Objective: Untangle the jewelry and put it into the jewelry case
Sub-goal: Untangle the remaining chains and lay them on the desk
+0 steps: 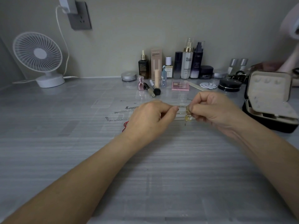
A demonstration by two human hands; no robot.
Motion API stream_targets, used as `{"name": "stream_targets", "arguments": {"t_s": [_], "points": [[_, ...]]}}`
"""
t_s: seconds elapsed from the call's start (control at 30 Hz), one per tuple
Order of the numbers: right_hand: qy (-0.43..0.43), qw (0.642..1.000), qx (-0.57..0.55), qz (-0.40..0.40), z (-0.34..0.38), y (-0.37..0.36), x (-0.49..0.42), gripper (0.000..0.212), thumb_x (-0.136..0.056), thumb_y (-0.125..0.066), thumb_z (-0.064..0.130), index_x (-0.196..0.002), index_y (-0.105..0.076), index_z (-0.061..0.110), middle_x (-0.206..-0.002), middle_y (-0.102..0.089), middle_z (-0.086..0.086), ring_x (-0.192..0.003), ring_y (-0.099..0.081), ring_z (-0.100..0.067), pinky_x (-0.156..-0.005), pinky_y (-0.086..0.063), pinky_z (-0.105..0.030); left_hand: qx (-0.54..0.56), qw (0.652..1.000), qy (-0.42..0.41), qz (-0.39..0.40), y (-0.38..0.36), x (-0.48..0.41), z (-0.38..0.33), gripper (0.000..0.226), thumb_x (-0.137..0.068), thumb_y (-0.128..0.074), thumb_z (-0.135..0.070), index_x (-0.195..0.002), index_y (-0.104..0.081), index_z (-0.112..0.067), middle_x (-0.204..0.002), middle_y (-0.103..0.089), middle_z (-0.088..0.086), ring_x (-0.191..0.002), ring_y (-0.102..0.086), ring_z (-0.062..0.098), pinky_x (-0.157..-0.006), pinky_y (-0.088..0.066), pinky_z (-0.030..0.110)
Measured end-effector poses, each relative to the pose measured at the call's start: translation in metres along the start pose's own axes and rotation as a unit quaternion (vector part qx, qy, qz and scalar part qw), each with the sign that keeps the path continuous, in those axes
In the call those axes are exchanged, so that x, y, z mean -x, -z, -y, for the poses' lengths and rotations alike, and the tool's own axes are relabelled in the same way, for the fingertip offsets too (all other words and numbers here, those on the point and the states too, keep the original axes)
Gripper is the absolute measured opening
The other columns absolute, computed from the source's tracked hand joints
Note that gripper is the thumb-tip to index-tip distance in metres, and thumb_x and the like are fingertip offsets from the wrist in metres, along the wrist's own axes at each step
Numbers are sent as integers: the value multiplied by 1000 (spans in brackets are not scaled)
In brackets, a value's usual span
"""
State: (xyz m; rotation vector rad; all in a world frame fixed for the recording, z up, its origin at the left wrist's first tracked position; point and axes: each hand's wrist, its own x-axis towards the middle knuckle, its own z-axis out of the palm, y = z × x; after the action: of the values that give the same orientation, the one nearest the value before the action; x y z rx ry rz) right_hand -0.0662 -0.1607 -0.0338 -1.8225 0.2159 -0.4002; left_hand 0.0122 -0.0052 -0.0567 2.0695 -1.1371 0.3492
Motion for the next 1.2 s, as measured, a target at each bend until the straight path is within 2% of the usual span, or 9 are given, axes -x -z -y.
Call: {"name": "stream_targets", "arguments": {"t_s": [0.07, 0.17, 0.3, 0.47, 0.6, 0.77, 0.97, 1.07, 1.2], "points": [[2, 1000, 2, 2, 0, 0, 0, 24, -76, -57, -11, -62, -54, 9, -46, -53, -1, -43, -44, -8, -42, -36, -16, 12, 1000, 9, 3, 0, 0, 0, 28, -92, -52, -36, -89, -73, -17, -71, -66, -3, -64, -56, 9, -63, -48, 30], [7, 1000, 13, 6, 1, 0, 0, 22, -75, -57, -10, -63, -55, 8, -46, -54, -1, -43, -44, -8, -42, -36, -15, 23, 999, 26, 2, 1, 0, -2, 20, -90, -58, -30, -102, -72, -24, -79, -70, -12, -63, -55, -1, -65, -45, 19], [8, 1000, 21, 21, 1, -2, 2, 21, -73, -56, -12, -64, -55, 7, -45, -54, -1, -40, -44, -5, -41, -36, -13, 31, 997, 69, -18, 1, 0, -3, 14, -83, -66, -36, -92, -74, -29, -76, -70, -9, -65, -57, 5, -65, -51, 28], [9, 999, 38, 28, 1, -4, 3, 19, -70, -56, -9, -63, -56, 8, -51, -55, -5, -42, -43, -8, -41, -36, -13, 16, 995, 97, -22, 3, 1, -6, 18, -81, -65, -45, -83, -75, -30, -68, -68, -6, -65, -60, 11, -58, -48, 28], [8, 999, 27, 22, 1, -1, 2, 20, -73, -56, -10, -64, -56, 8, -45, -56, 0, -40, -45, -5, -40, -36, -13, 25, 997, 72, 14, 4, 0, -5, 20, -89, -56, -35, -89, -73, -26, -66, -65, -1, -53, -50, 9, -51, -38, 23], [11, 1000, 1, 21, 2, 2, 3, 23, -78, -58, -9, -65, -56, 10, -47, -56, 0, -40, -47, -4, -41, -37, -13, 69, 994, 64, 57, 6, -2, -4, 10, -83, -64, -28, -90, -72, -27, -61, -48, -5, -53, -40, 7, -55, -36, 24], [17, 999, 12, 47, 3, 2, 4, 22, -78, -63, -5, -80, -56, 15, -53, -62, 3, -43, -49, -1, -45, -37, -13, 123, 990, 74, 3, 4, -5, 1, 9, -85, -64, -25, -79, -71, -26, -39, -37, -10, -37, -34, 5, -41, -30, 20], [24, 998, 30, 51, 2, 3, 4, 21, -76, -68, -2, -83, -59, 16, -66, -64, -3, -49, -53, -3, -50, -42, -13, 130, 989, 63, -28, 3, -5, 3, 11, -86, -63, -20, -88, -73, -26, -39, -37, -12, -39, -32, 5, -45, -27, 16], [30, 998, 33, 42, -1, 2, 2, 20, -77, -67, -3, -81, -61, 15, -67, -62, -4, -48, -52, 0, -49, -40, -9, 136, 988, 54, -40, 4, -3, 3, 20, -88, -59, -18, -102, -71, -27, -44, -42, -12, -43, -34, 4, -52, -32, 20]]}}
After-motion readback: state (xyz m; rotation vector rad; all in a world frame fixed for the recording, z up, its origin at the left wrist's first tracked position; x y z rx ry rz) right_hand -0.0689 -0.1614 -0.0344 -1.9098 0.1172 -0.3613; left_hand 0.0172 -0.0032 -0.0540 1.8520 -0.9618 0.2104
